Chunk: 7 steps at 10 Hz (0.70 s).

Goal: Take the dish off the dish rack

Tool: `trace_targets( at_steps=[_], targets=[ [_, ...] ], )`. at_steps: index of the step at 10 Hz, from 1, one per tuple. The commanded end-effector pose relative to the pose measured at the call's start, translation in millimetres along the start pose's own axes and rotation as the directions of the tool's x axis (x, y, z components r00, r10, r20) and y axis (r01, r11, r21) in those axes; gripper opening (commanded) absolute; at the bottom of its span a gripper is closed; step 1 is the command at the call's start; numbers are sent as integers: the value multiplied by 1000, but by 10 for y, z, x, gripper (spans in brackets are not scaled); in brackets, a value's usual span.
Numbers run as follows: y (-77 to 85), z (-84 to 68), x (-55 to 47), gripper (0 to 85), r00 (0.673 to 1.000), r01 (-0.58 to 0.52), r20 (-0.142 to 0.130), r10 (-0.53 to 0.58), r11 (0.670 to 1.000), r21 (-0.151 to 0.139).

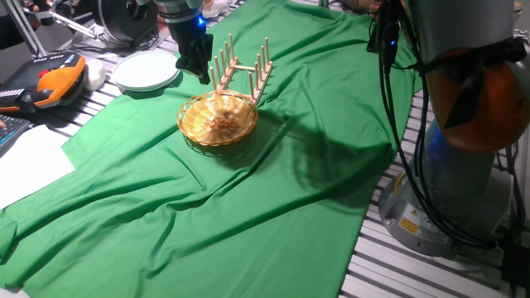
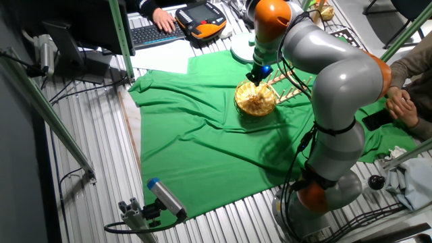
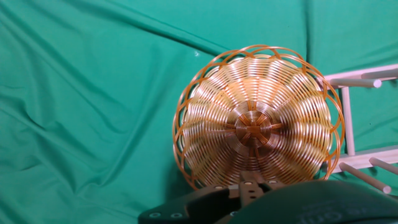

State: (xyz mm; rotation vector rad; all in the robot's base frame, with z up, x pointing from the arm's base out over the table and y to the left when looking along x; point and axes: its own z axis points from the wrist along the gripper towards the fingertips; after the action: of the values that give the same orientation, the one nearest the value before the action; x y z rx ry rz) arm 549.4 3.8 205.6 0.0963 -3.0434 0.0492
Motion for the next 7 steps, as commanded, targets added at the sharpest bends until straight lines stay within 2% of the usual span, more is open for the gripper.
trace_targets(
  at_steps=[1, 7],
  targets=[
    [-1, 14, -1, 0, 1000, 0, -1, 0, 1000, 0],
    [2, 7, 5, 0, 1000, -13, -1, 13, 1000, -5]
  ],
)
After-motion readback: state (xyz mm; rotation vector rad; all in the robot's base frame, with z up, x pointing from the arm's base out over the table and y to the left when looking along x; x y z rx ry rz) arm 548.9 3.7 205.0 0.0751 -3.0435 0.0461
